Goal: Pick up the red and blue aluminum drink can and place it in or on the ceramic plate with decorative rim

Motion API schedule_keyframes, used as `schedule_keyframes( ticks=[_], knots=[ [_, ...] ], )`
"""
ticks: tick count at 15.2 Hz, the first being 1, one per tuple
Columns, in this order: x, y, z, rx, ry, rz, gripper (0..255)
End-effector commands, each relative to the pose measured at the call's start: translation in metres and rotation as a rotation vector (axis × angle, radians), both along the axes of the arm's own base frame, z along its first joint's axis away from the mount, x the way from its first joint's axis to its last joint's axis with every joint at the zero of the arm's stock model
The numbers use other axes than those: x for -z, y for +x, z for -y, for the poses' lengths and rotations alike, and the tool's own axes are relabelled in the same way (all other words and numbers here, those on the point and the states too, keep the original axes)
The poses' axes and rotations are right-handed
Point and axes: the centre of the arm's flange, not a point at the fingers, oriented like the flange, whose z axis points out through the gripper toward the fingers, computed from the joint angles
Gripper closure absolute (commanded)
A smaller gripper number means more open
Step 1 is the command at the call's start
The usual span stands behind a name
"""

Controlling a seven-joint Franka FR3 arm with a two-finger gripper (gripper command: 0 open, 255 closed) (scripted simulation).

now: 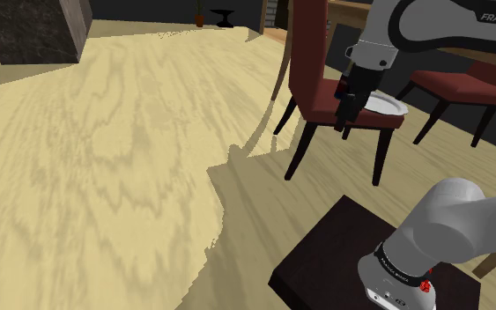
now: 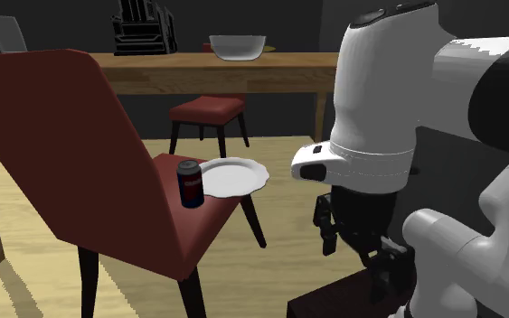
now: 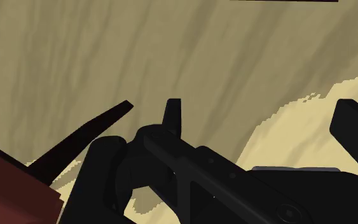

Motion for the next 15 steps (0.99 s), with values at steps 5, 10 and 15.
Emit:
schedule_keyframes(
  ticks=[5,10,15],
  knots=[
    [-0.006,0.021,0.047,0.008,-0.006,0.004,0],
    [-0.014,0.046,0.106,0.018,-0.014,0.010,0],
    [-0.023,0.071,0.165,0.028,-0.022,0.015,0]
  ],
)
